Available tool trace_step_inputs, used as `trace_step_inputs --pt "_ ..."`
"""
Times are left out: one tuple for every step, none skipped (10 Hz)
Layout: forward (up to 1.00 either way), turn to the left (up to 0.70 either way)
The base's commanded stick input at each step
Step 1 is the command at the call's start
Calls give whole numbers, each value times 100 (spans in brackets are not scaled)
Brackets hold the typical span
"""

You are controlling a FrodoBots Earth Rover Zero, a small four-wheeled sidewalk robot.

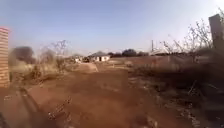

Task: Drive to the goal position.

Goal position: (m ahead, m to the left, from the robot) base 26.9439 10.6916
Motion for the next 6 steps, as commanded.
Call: trace_step_inputs --pt "70 0" --pt "70 0" --pt "70 0" --pt "70 0" --pt "70 0" --pt "70 0"
